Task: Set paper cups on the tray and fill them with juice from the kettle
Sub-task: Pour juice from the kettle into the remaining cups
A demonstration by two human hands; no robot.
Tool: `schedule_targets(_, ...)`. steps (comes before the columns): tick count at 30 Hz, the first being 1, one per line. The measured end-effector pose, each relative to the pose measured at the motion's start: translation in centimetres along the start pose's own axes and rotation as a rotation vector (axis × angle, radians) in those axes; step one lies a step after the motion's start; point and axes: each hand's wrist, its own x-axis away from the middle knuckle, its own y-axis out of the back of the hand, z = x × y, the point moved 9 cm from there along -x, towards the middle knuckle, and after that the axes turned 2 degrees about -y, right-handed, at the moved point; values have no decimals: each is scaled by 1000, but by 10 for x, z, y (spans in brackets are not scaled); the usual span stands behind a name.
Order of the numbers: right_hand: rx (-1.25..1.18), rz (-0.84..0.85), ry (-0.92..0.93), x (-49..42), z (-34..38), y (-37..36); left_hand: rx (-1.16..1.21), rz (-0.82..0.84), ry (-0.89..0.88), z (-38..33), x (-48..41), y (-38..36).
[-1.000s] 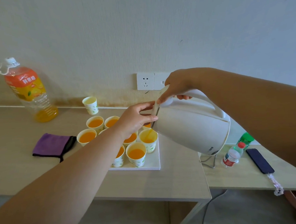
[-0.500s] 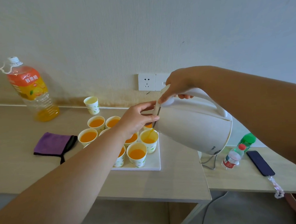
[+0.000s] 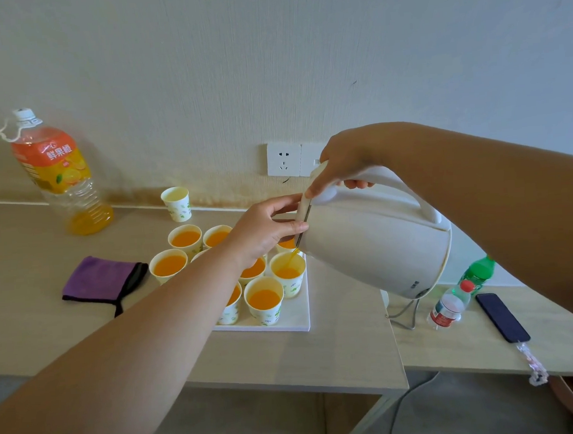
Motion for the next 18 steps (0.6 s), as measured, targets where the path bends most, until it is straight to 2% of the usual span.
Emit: schedule_targets(18,15,23,-20,-1,3,2,48,25,-11,-3,1,1)
